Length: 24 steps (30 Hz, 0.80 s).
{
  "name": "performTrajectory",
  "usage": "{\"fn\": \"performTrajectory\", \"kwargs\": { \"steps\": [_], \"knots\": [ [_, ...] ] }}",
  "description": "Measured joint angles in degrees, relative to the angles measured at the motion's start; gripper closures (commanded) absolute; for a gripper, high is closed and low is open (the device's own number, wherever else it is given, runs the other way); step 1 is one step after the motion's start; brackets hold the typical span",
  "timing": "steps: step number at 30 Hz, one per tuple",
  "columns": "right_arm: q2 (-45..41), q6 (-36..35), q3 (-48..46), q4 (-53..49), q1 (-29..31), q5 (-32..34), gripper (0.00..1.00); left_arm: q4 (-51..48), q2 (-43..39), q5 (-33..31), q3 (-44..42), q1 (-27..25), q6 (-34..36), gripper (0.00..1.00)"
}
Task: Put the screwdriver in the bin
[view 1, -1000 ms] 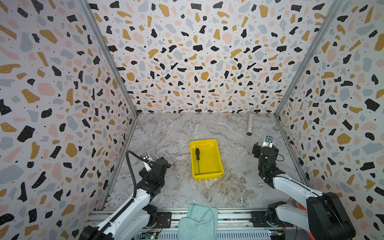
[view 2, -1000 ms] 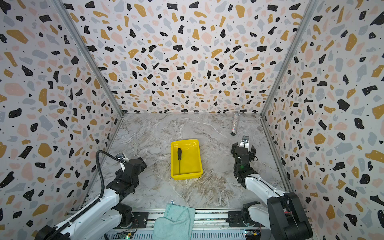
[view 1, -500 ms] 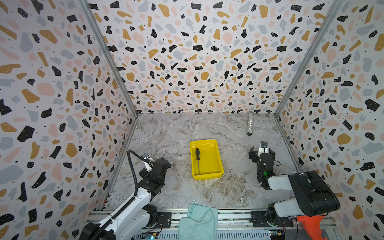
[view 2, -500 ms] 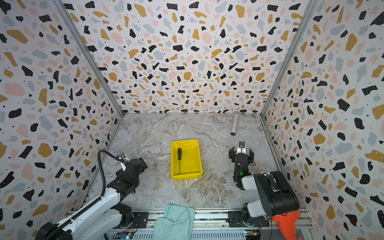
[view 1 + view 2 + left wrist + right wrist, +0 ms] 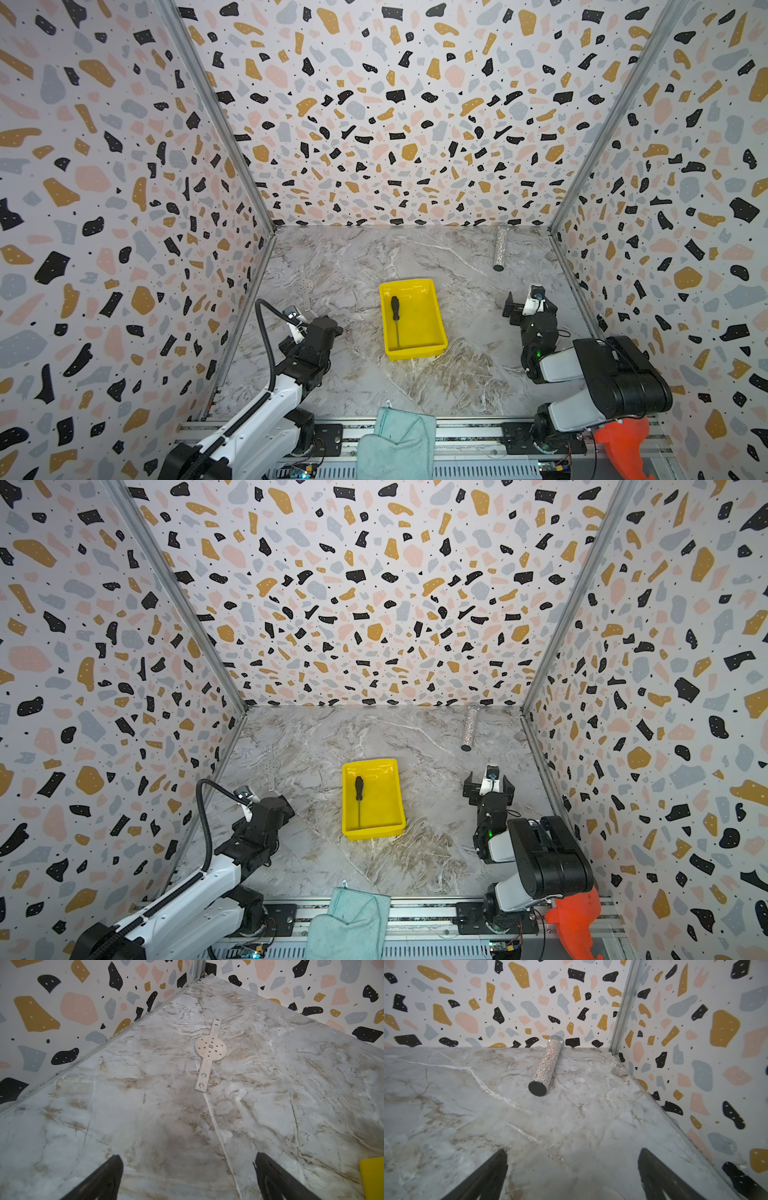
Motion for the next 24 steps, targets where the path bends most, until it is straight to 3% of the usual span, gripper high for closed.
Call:
{"fn": "performTrajectory", "kwargs": {
  "steps": [10, 17, 24],
  "knots": [
    [0.0, 0.0, 0.0, 0.2, 0.2, -2.3, 0.01, 0.6, 0.1, 0.0, 0.0, 0.0, 0.1, 0.0],
    [0.0, 0.0, 0.0, 0.2, 0.2, -2.9, 0.01, 6.1, 0.3, 0.1, 1.0, 0.0, 6.2, 0.0],
    [0.0, 0.0, 0.0, 0.2, 0.0, -3.4, 0.01, 21.6, 2.8, -4.3, 1.3, 0.0, 18.0, 0.0]
  ]
}}
